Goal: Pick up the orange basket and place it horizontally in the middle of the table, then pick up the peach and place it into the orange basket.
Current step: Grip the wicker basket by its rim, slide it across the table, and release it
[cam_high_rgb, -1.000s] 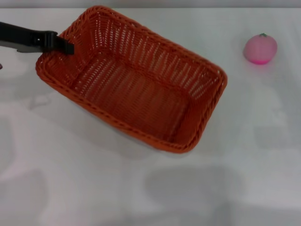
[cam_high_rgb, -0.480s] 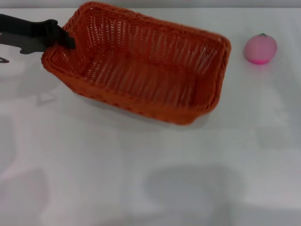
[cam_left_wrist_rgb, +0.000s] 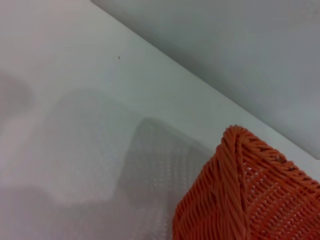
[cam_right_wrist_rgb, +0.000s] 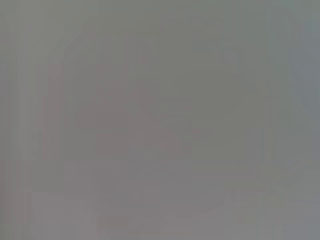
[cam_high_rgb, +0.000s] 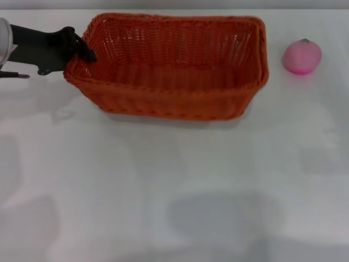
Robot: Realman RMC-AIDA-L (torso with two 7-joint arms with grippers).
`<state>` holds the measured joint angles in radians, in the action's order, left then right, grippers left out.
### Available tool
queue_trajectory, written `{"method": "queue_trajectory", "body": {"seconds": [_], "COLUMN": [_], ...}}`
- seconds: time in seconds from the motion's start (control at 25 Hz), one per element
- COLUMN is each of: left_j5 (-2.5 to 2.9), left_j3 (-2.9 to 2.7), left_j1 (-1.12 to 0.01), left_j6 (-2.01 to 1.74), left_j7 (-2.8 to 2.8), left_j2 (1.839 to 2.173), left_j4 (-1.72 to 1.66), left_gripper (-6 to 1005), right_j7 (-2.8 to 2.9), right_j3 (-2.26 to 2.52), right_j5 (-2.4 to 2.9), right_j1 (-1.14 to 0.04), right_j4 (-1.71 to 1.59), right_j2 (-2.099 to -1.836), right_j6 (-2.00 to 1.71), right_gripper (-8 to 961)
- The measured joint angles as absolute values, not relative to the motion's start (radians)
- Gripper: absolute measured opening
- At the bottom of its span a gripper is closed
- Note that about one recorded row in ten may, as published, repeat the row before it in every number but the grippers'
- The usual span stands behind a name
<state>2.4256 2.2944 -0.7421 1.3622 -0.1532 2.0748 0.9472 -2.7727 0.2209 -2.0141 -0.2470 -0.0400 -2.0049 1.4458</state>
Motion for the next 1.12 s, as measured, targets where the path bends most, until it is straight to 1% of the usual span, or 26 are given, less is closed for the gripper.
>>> {"method": "queue_trajectory", "body": {"seconds": [0.36,0.96,1.12], "left_j5": [2.419,2.424,2.420], "left_j3": [2.284,2.292,2.293], "left_j1": [-0.742,-0.761,-0.761], "left_j6": [1.297,1.254,1.253], "left_j7": [-0.141,-0.160,-0.175], "left_j2": [2.076,2.065,2.058], "left_j4": [0.885,0.812,0.803], "left_gripper": [154,153,168], "right_j7": [-2.787,-2.795,-2.804], "right_j3": [0.221,0.221,0.221], "right_j5": [-2.014,-2.014,-2.014], "right_j1": [-0.244,-0.253,-0.257], "right_j4": [-0.038,-0.040,-0.040], "right_j2": [-2.005,-2.005,-2.005], "right_j6": [1.445,1.430,1.426], "right_gripper": [808,808,808]}}
